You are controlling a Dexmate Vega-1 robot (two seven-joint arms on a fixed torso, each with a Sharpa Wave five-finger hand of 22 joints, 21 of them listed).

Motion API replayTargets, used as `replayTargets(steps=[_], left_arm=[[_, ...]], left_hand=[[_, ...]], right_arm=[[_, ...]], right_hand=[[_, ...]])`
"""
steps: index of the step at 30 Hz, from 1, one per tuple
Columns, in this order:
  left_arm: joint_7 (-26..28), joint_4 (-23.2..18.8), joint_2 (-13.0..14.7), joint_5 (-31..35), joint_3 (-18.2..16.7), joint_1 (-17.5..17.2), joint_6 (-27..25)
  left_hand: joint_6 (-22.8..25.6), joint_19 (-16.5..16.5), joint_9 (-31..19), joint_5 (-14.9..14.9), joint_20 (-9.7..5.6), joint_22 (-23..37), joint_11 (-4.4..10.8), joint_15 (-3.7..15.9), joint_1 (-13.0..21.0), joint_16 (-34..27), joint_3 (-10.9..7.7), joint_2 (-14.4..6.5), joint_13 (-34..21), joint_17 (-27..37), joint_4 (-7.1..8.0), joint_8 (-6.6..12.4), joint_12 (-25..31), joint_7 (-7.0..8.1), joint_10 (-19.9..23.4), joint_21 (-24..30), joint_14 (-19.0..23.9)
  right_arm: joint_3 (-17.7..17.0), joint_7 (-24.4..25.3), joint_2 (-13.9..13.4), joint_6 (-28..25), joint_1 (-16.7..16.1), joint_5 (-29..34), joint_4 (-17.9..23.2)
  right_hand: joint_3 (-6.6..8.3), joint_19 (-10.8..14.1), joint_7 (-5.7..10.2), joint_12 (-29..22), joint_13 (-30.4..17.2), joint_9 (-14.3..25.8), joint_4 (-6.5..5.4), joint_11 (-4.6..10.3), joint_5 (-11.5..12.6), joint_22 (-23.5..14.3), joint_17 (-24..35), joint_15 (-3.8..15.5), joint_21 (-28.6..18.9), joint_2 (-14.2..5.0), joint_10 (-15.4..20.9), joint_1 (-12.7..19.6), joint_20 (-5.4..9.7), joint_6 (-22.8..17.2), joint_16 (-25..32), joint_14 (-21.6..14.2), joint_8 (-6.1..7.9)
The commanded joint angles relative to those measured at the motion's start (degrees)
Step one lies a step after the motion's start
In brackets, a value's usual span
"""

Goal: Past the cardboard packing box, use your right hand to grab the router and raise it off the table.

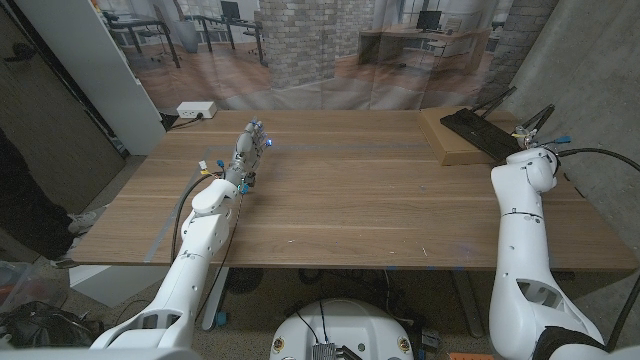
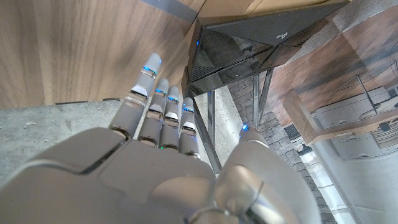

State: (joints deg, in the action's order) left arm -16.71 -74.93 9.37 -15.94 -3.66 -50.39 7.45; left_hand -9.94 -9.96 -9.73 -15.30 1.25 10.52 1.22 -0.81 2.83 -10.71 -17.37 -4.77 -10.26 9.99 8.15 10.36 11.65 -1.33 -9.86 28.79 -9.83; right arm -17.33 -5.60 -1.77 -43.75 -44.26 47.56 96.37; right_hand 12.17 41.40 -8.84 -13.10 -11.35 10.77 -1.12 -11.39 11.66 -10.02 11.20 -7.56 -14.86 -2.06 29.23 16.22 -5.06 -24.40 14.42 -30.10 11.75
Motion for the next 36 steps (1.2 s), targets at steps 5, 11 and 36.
replayTargets(steps=[5, 11, 36], left_arm=[[-0.15, 0.85, -0.18, 0.01, -0.20, 0.57, 0.25], [-0.12, 1.25, -0.24, 0.12, -0.31, 0.77, 0.29], [-0.65, 2.97, -0.64, 0.51, -0.61, 1.96, 0.86]], left_hand=[[-1.31, -5.23, -0.09, -0.24, 0.50, 0.27, -0.43, -0.07, 0.41, 0.13, 0.23, -1.41, -0.25, 0.12, 0.04, -0.01, -0.09, -0.26, -1.06, -0.40, -6.81], [-1.29, -5.25, -0.09, -0.24, 0.52, 0.28, -0.44, -0.05, 0.41, 0.13, 0.25, -1.42, -0.25, 0.12, 0.04, 0.00, -0.10, -0.26, -1.08, -0.46, -6.80], [-1.30, -5.18, -0.09, -0.25, 0.56, 0.29, -0.51, -0.08, 0.45, 0.12, 0.31, -1.46, -0.25, 0.12, 0.04, -0.01, -0.13, -0.16, -1.15, -0.71, -6.79]], right_arm=[[-0.13, -2.57, -0.87, -3.11, 1.18, -2.31, -0.32], [-0.18, -3.93, -1.39, -4.05, 2.00, -3.42, -0.89], [3.19, -6.02, -4.34, -8.96, 4.56, -2.77, -3.81]], right_hand=[[-0.63, 4.54, -2.95, -2.23, -1.22, 0.26, -0.82, -0.90, 0.36, -0.64, 1.80, 0.10, -1.37, -0.95, 4.75, -1.62, -0.36, -3.74, 2.70, -7.09, 0.65], [-1.09, 7.10, -3.02, -3.63, -1.91, 0.32, -1.10, -1.05, 0.44, -0.87, 3.24, 0.03, -2.28, -1.25, 7.09, -2.36, 0.01, -5.71, 4.18, -10.47, 0.66], [-3.34, 9.95, -3.11, -4.46, -3.47, 0.34, -0.46, -1.15, 1.03, -1.22, 9.03, -1.10, -3.50, -0.59, 5.78, -3.32, -1.45, -6.95, 5.85, -11.84, -1.09]])
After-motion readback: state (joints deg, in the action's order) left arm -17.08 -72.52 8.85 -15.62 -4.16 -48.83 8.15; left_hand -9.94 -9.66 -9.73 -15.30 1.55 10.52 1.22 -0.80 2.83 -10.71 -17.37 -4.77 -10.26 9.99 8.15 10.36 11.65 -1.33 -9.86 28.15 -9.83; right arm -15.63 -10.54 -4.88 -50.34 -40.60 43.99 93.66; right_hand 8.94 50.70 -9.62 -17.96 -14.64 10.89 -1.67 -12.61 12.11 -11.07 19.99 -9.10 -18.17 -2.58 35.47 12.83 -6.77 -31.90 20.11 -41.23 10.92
